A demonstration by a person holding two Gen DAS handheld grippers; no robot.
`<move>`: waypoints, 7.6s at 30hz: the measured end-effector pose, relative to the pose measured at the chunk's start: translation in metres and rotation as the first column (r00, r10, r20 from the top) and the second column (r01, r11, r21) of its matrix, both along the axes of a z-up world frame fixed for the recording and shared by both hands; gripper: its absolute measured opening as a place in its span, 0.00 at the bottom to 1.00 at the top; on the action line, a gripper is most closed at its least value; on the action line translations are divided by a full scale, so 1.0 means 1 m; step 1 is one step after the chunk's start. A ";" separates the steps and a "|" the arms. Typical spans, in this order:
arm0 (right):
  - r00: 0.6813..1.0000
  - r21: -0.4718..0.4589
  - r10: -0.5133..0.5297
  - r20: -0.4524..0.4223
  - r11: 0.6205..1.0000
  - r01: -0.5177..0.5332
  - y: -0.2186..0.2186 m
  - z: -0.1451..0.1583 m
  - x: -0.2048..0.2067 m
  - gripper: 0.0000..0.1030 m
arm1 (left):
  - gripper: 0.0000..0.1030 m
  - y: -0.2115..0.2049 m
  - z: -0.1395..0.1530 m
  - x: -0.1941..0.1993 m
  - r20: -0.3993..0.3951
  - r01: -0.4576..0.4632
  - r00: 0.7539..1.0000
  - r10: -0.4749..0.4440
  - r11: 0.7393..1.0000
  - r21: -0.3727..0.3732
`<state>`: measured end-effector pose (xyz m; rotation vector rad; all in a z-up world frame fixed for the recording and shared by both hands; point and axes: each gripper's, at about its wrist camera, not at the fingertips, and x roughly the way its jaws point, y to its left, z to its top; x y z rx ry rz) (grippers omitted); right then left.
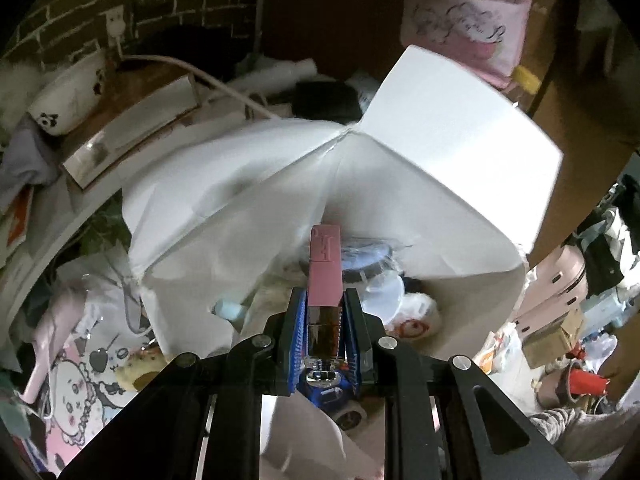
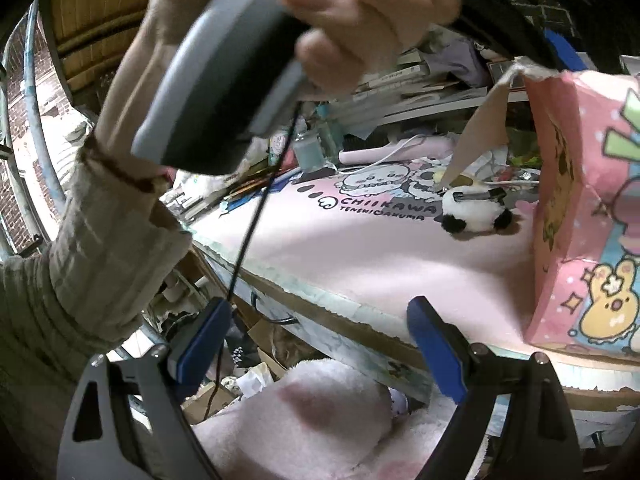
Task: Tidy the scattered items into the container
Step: 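Grasp the pink lipstick with the left tool and drop it into the box, then reach the right tool toward the black-and-white panda plush with clip, then close the right tool on the panda plush and lift it, then carry the panda plush over the white box, lower it in, open the right tool, then reach the left tool to the yellow round plush and close on it, then carry the yellow plush into the white box and open the left tool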
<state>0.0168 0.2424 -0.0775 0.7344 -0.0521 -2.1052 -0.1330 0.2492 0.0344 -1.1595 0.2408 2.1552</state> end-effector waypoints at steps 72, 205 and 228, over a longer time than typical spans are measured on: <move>0.682 0.292 -0.700 -0.212 0.620 0.728 -0.068 -0.010 -0.101 0.83 | 0.82 -0.272 -0.044 0.108 -0.228 -0.477 0.818 0.528 0.844 0.246; 0.894 0.017 -0.429 -0.133 0.901 0.434 0.065 0.123 -0.058 0.84 | 0.55 -0.146 -0.109 -0.034 -0.073 -0.362 0.930 0.360 0.932 -0.009; 0.883 0.051 -0.452 -0.127 0.886 0.461 0.055 0.113 -0.071 0.85 | 0.52 -0.175 -0.058 0.023 -0.161 -0.411 0.899 0.408 0.911 0.016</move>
